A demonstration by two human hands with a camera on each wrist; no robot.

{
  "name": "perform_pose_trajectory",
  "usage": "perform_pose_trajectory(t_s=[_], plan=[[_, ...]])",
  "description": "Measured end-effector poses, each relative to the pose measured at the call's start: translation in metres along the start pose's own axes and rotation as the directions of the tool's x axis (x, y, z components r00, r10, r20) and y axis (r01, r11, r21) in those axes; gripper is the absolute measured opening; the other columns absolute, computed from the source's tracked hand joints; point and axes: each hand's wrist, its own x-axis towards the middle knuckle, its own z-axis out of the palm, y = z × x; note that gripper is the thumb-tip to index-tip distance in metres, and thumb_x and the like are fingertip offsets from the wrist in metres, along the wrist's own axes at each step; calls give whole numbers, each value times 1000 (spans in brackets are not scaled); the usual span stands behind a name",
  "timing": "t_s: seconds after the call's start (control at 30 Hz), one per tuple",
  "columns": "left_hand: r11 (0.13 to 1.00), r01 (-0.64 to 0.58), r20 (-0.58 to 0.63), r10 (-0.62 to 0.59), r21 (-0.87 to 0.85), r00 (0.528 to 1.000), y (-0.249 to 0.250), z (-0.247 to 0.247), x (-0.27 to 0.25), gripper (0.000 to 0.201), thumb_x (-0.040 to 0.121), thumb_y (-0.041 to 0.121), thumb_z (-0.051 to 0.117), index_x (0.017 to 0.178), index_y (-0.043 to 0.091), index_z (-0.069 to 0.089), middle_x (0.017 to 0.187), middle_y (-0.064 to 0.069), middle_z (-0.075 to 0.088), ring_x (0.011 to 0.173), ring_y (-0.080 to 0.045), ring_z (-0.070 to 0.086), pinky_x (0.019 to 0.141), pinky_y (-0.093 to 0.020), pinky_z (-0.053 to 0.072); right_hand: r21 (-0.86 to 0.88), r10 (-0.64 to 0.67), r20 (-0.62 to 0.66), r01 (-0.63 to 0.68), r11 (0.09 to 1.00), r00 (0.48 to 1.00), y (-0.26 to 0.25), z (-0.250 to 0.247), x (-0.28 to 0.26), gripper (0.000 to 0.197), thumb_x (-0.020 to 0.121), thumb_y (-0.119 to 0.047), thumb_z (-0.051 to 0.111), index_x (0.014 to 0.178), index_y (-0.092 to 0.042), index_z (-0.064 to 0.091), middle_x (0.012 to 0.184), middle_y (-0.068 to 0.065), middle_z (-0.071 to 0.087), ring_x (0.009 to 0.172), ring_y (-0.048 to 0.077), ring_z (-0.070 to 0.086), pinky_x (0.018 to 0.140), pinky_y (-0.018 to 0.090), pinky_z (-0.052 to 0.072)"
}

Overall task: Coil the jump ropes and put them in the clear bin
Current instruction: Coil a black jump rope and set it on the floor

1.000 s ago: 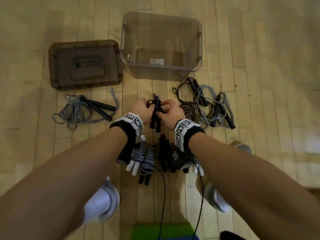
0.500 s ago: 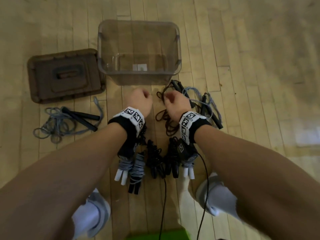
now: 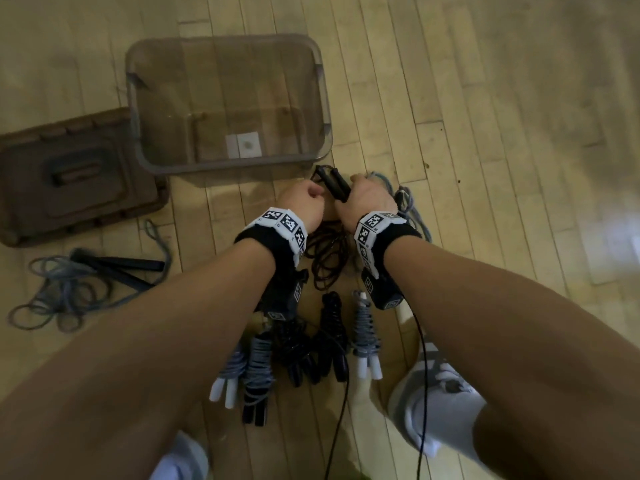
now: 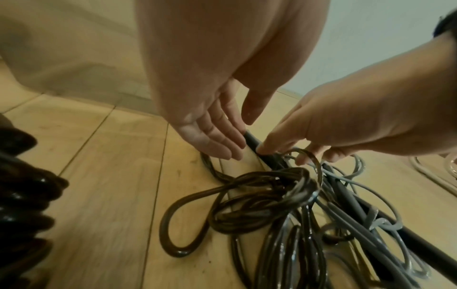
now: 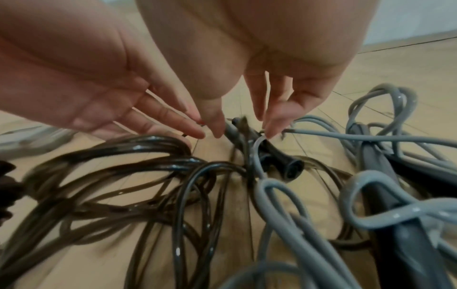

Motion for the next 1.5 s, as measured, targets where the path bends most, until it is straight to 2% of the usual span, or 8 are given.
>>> perform_pose_trajectory(t_s=[0.17,0.3,0.47,0.63,0.77,0.93,1.27,1.5], plan=[[999,38,70,-36,-31,997,-8,-5,0,42,97,15,46,131,28,67,136,2,65,120,-21,63,105,-37,50,-87,30,85,-22,996,996,-2,9,2,60,89,-50,69,135,-17,53,140,18,42,121,39,55,95,45,50],[996,60,106,-53,-59,993,-16,-9,-11,42,101,9,47,138,18,64,138,-3,64,122,-27,61,96,-24,45,-144,-25,87,37,989,996,-2,10,-9,59,88,-57,62,129,-15,63,143,20,39,132,41,40,107,46,39],[962,40,16,-37,-269,999,-20,-13,-37,16,96,24,61,98,23,77,92,-2,74,85,-24,67,74,-33,52,-59,-170,49,173,983,984,-6,-1,-39,51,90,-59,56,133,-32,64,139,15,45,135,41,34,113,49,33],[875,-33,-104,-20,-484,994,-7,-37,-76,26,101,30,64,112,9,74,90,-3,75,73,-13,70,54,-13,50,8,-349,-32,350,937,936,-7,-25,-74,41,96,-51,58,132,-32,64,123,11,61,125,36,44,103,42,36],[890,-144,-189,66,-433,980,1,-65,-107,21,100,36,64,99,20,77,88,1,78,79,-17,76,72,-27,60,199,-461,-77,466,862,884,-19,-41,-106,32,104,-36,52,131,-20,57,112,6,71,108,28,61,79,32,44],[888,-299,-292,199,-350,935,24,-113,-148,15,97,30,68,91,20,79,82,-2,78,78,-19,77,81,-34,63,374,-539,-179,563,737,823,-45,-69,-140,23,106,-28,44,125,-15,48,98,5,72,84,25,71,79,49,58],[840,-508,-409,402,-190,819,111,-220,-246,11,93,38,73,90,29,78,91,0,80,84,-13,75,84,-33,60,450,-641,-339,717,532,688,-95,-198,-225,23,109,-28,38,125,-12,44,97,12,72,82,30,73,77,55,59],[773,-634,-492,547,-13,677,131,-248,-286,28,94,45,70,78,25,80,72,-5,75,63,-11,67,65,-25,53,626,-689,-291,677,388,664,-104,-246,-266,14,111,-20,34,118,-9,40,97,17,68,78,23,74,68,28,60]])
